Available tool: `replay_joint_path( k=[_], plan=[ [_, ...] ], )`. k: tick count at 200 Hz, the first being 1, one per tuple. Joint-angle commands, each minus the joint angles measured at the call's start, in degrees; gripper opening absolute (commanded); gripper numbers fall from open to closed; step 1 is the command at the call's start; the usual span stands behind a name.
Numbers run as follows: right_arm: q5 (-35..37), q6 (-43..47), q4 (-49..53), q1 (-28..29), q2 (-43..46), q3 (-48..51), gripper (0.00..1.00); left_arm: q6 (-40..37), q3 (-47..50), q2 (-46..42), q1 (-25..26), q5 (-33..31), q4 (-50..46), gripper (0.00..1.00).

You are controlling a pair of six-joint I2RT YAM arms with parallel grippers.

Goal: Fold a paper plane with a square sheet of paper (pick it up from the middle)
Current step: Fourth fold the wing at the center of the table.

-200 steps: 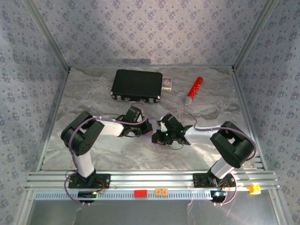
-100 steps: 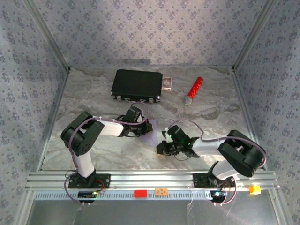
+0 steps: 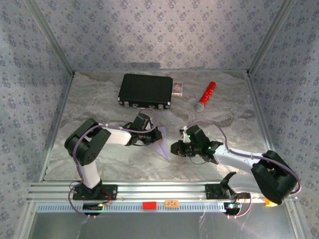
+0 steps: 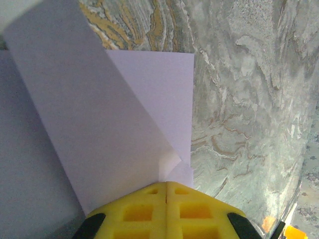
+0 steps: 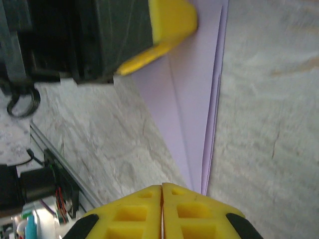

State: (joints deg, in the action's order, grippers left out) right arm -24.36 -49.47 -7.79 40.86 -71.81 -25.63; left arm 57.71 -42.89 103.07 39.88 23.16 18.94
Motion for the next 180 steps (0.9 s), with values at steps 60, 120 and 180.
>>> replay_joint_path(
  k=[60, 120, 180],
  plan=[
    [-1.83, -0.75, -4.35, 0.35, -16.31, -10.09, 0.08, -0.41, 1.85, 1.09, 0.03, -2.86, -4.78, 0.02],
    [-1.86, -0.85, -4.0, 0.39, -23.35, -10.47, 0.06, -1.02, 1.6, 1.08, -0.04, -2.77, -5.36, 0.02],
    [0.7, -0.96, -4.5, 0.71, -25.15, -2.14, 0.02, -4.17, -0.17, -1.23, -0.23, -1.61, -5.7, 0.05]
  ],
)
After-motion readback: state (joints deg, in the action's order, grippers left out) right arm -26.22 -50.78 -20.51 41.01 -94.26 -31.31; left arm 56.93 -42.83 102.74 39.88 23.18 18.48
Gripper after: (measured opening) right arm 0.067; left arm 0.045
